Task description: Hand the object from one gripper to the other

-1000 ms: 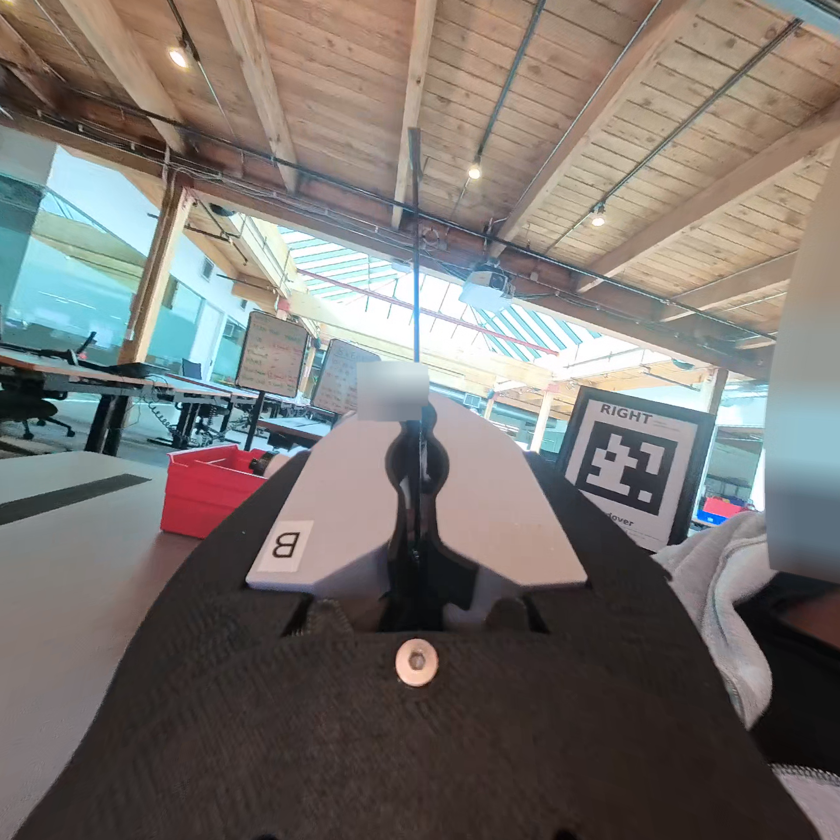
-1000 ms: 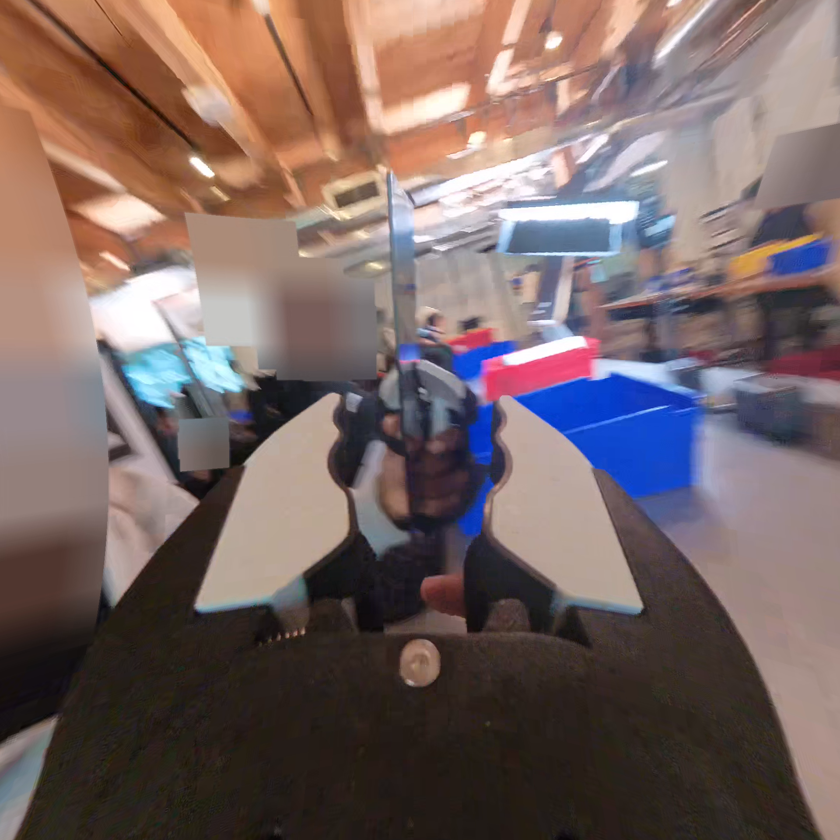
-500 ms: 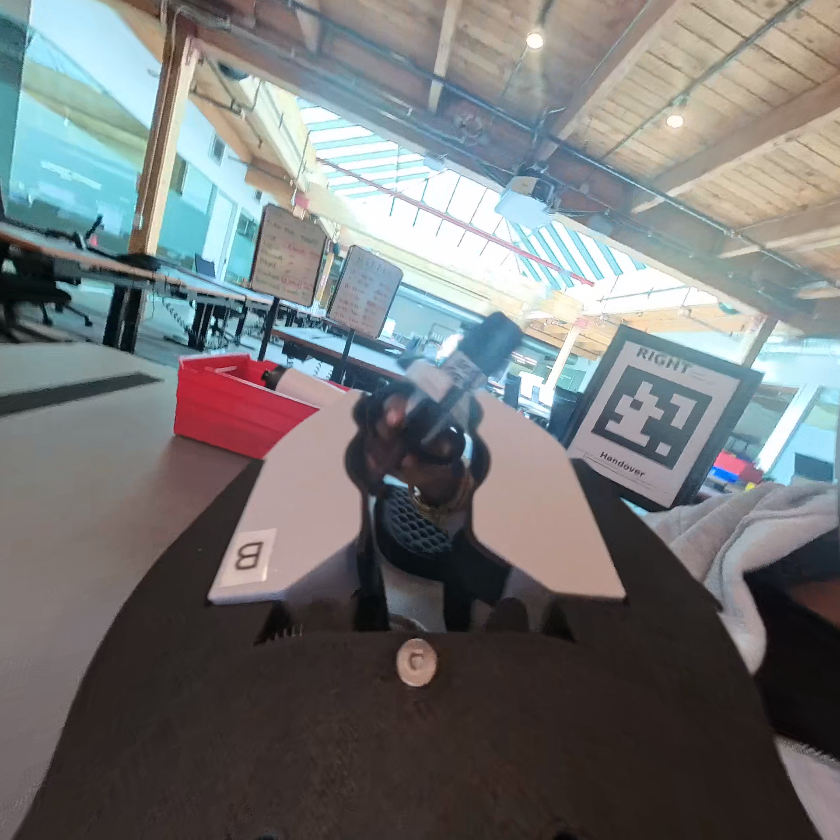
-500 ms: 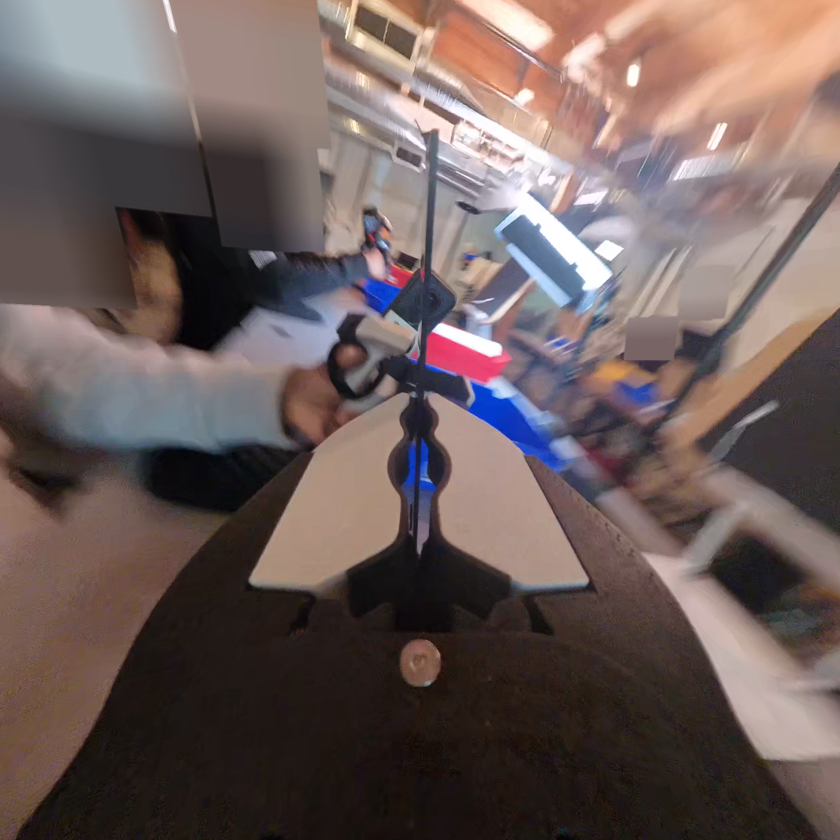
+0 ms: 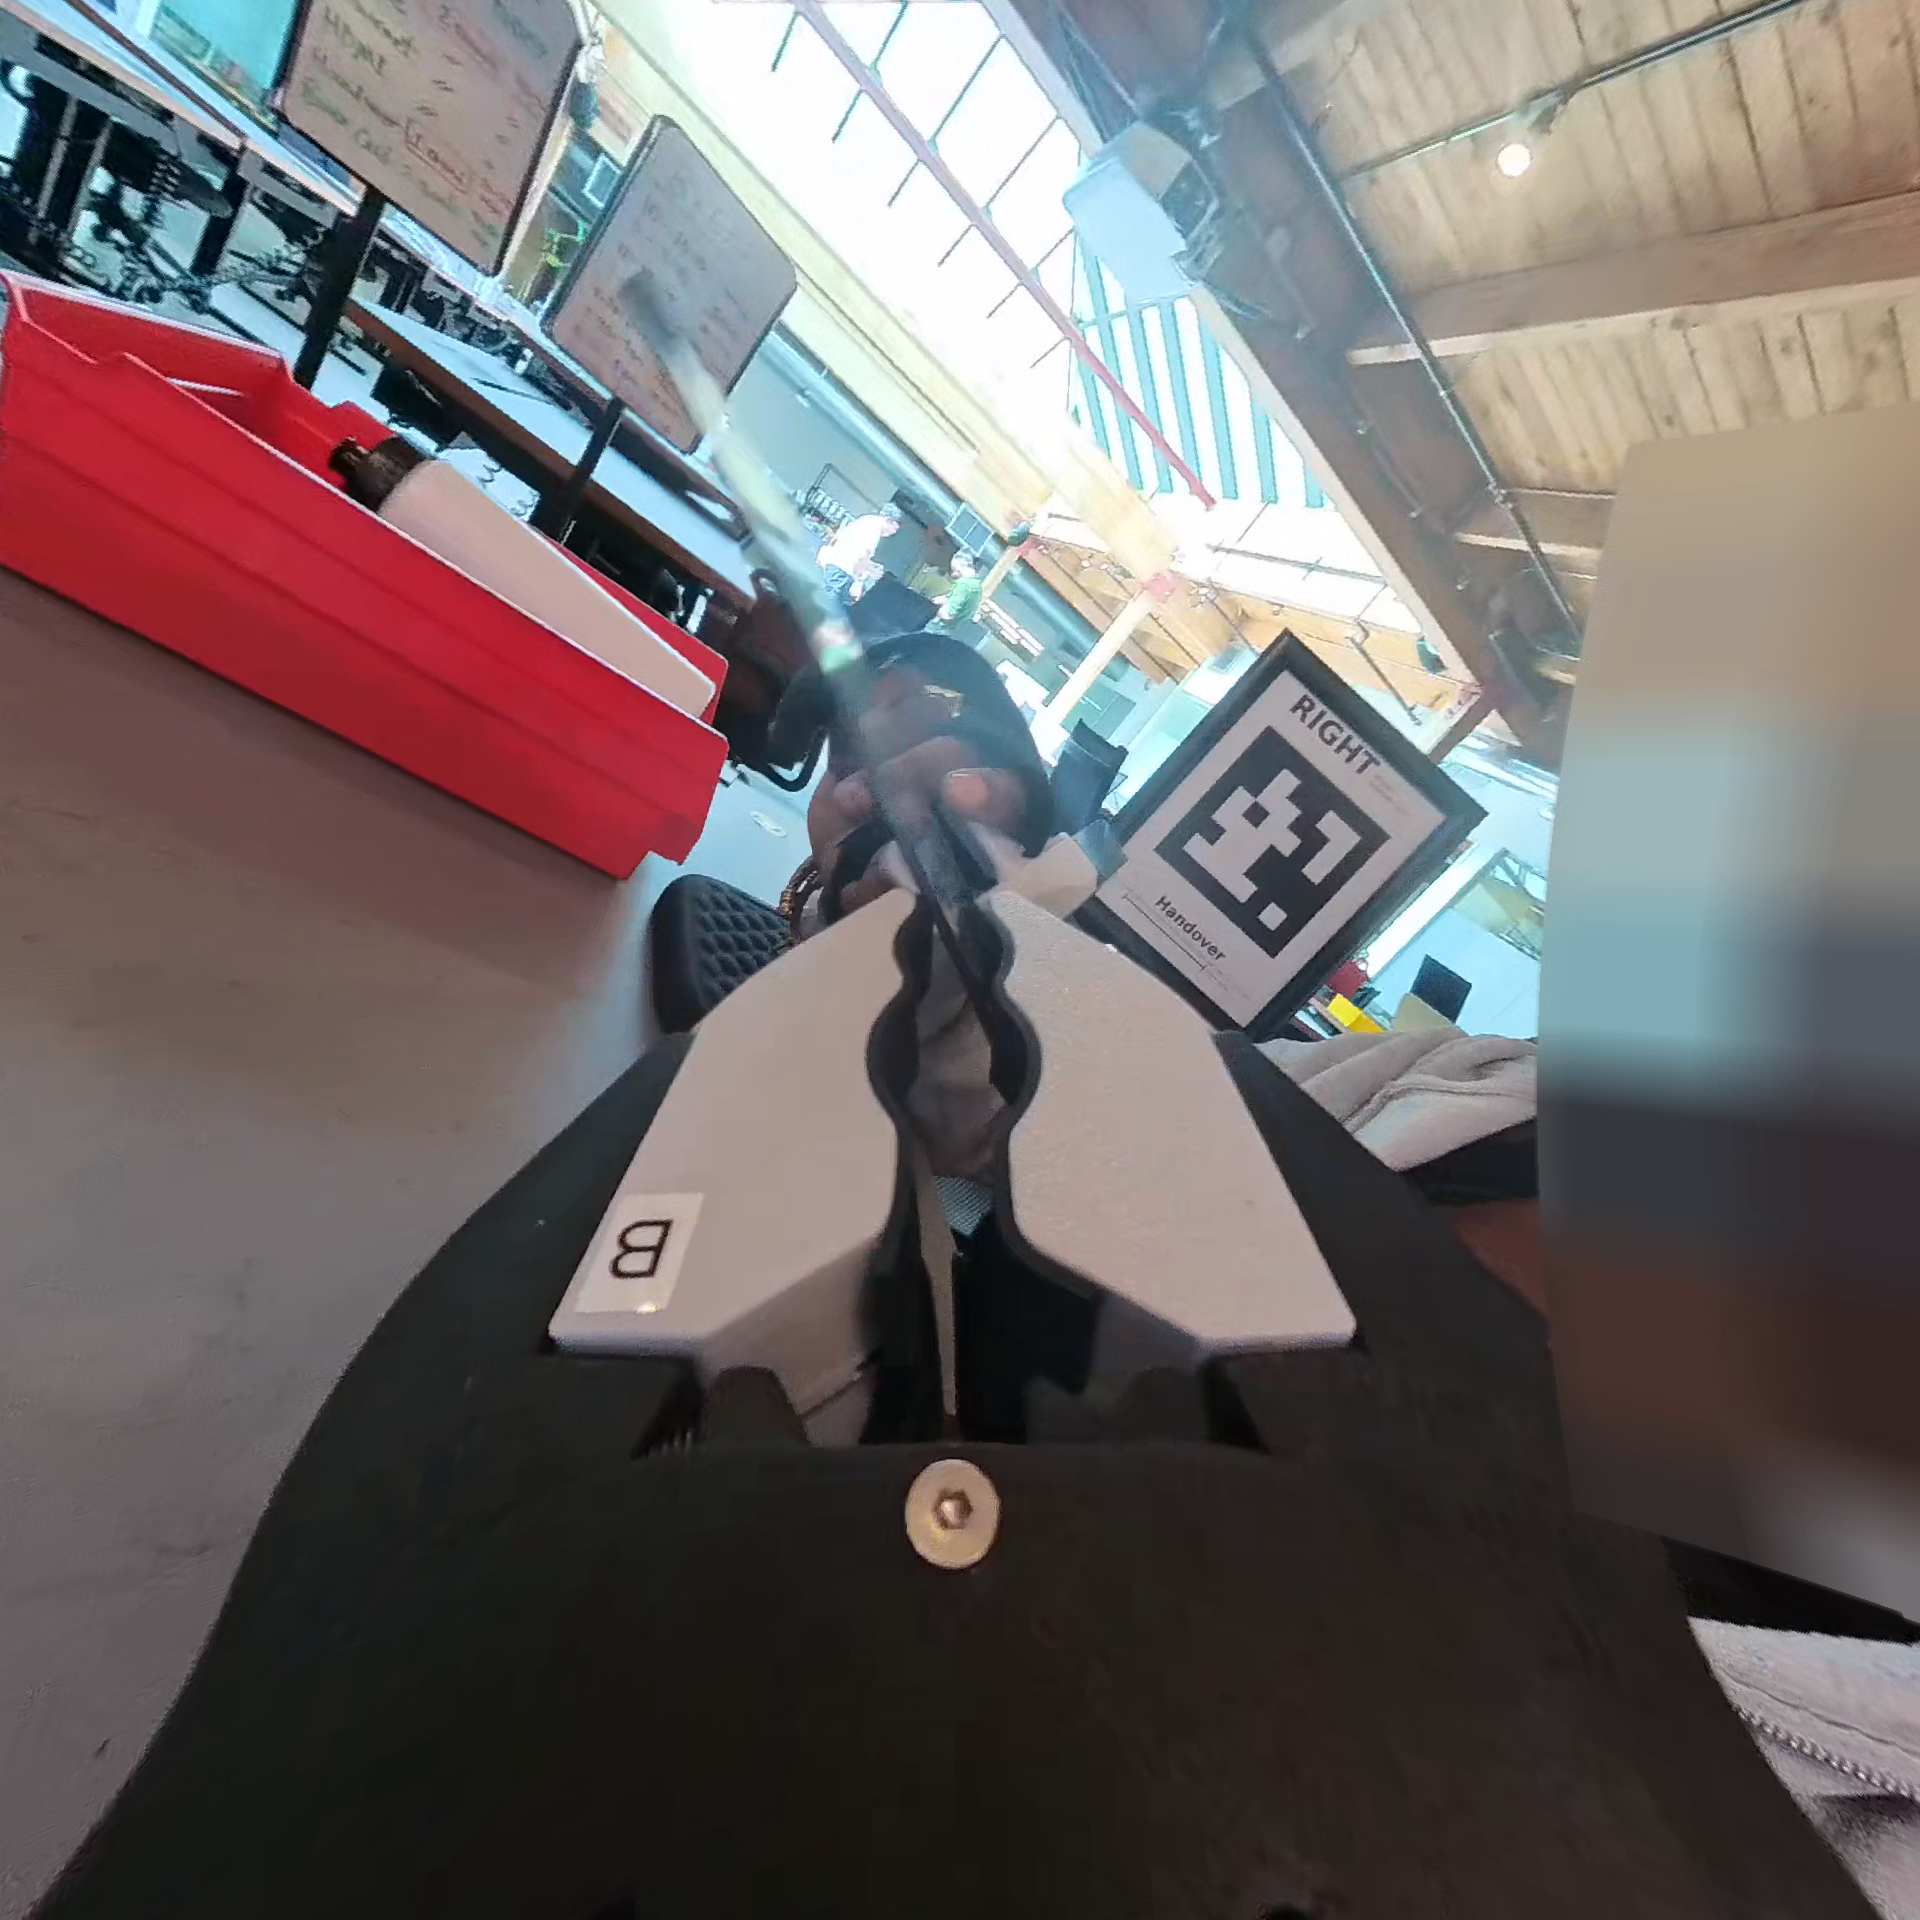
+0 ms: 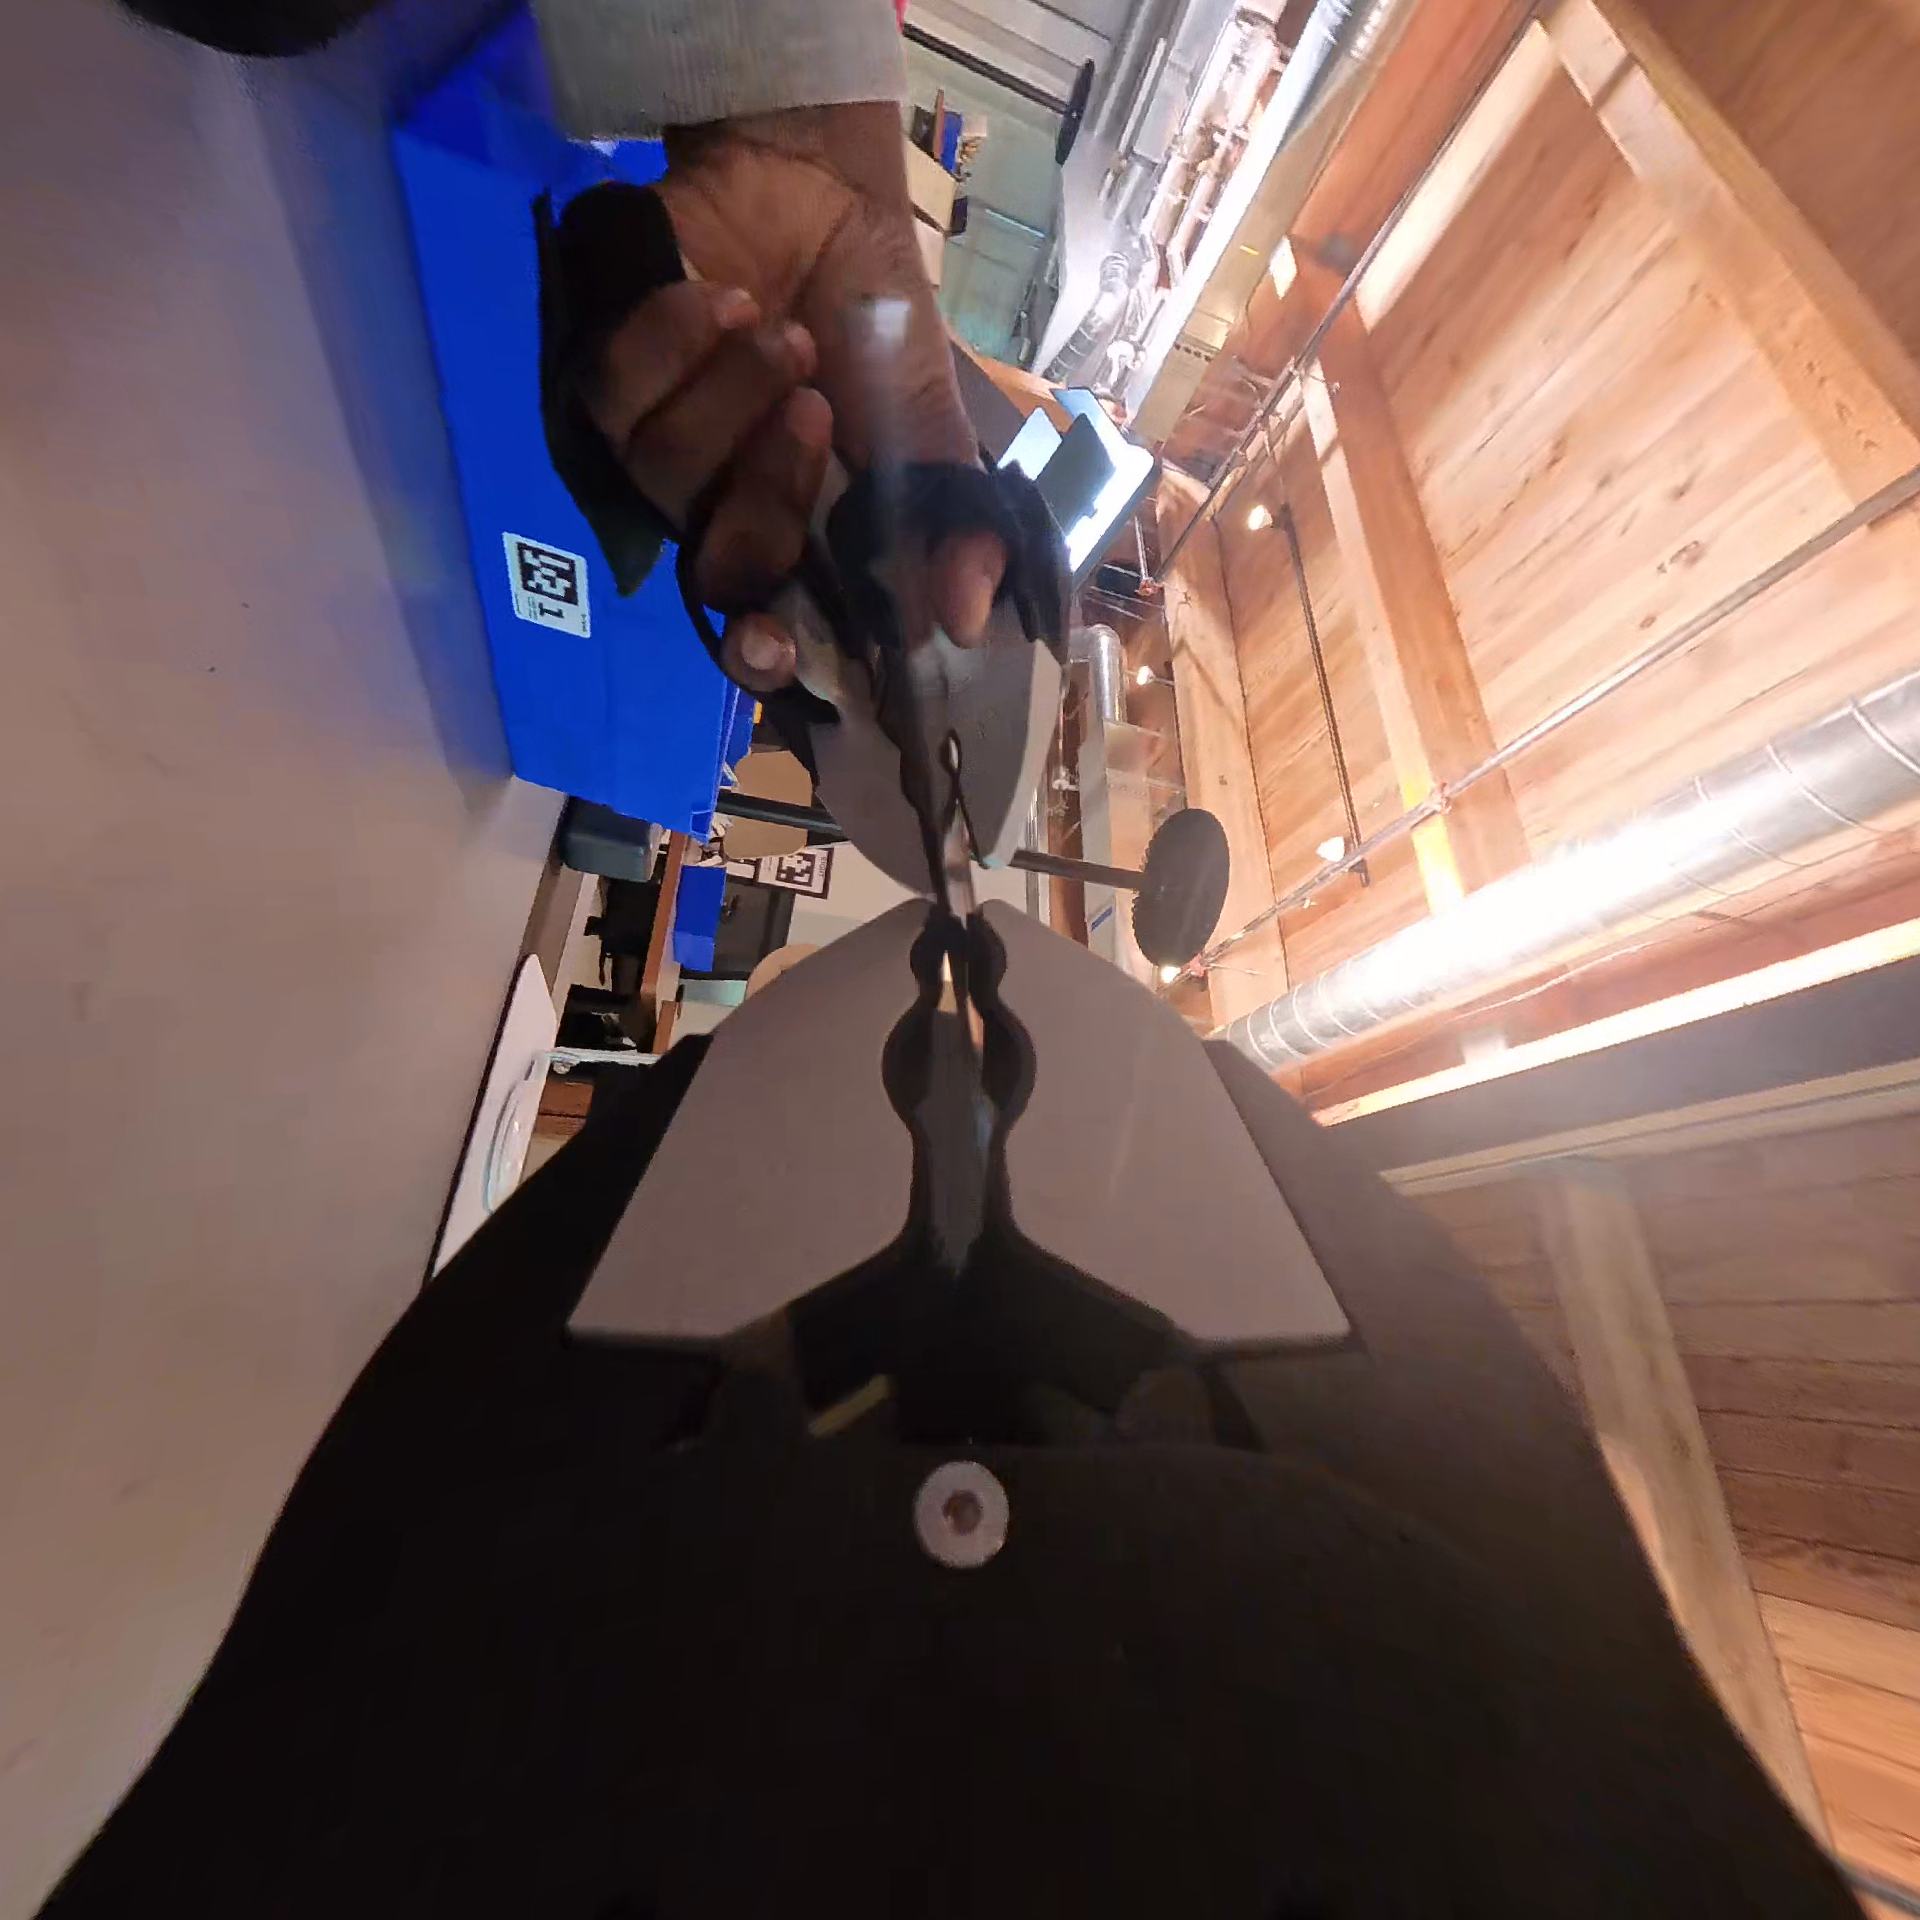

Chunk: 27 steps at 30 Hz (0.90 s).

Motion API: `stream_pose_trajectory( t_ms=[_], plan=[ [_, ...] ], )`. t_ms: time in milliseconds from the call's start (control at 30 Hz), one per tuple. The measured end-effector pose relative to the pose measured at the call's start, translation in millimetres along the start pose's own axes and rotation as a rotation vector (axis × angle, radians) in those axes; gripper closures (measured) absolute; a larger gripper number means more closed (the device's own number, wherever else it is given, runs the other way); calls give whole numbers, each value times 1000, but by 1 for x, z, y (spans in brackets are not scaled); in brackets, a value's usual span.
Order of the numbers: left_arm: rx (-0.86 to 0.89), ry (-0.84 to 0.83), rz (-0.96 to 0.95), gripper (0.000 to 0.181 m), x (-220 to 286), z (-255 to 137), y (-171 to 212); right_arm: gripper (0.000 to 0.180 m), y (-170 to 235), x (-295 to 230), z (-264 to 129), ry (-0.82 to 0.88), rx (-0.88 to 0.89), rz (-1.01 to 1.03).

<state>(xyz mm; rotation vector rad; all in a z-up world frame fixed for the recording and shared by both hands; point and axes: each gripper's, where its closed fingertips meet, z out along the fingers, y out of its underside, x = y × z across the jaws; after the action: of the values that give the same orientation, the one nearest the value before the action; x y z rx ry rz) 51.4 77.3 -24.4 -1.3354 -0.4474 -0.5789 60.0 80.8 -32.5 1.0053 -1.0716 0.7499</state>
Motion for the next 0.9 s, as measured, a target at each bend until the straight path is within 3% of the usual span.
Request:
stream_pose_trajectory(
  t_ms=[33, 100, 233, 300, 433, 533, 600, 767, 833, 900],
  plan=[
    [17, 19, 4, 178, 3, 0, -2, 170, 2, 2, 0, 12, -13, 20],
    [70, 46, 54, 179, 10, 0, -10, 145, 9, 12, -1, 69, -57, 86],
    [253, 6, 270, 179, 22, -10, -36, 130, 30, 38, -10, 165, -17, 522],
    [339, -51, 403, 179, 26, -17, -47, 132, 46, 40, -12, 133, 43, 909],
    [422, -119, 560, 180, 28, -21, -54, 121, 63, 30, 0, -54, 322, 1994],
    [407, -131, 559, 179, 23, -18, -51, 119, 58, 25, 5, -231, 578, 2444],
    [385, -130, 547, 179, 19, -13, -47, 124, 56, 22, 8, -239, 623, 2504],
    [314, -138, 547, 180, 13, -1, -35, 135, 40, 25, 14, -247, 610, 2401],
    [284, -138, 538, 180, 11, 2, -31, 169, 35, 28, 13, -227, 632, 2328],
    [260, -120, 521, 177, 12, 4, -29, 178, 33, 29, 11, -180, 598, 2199]
  ],
)
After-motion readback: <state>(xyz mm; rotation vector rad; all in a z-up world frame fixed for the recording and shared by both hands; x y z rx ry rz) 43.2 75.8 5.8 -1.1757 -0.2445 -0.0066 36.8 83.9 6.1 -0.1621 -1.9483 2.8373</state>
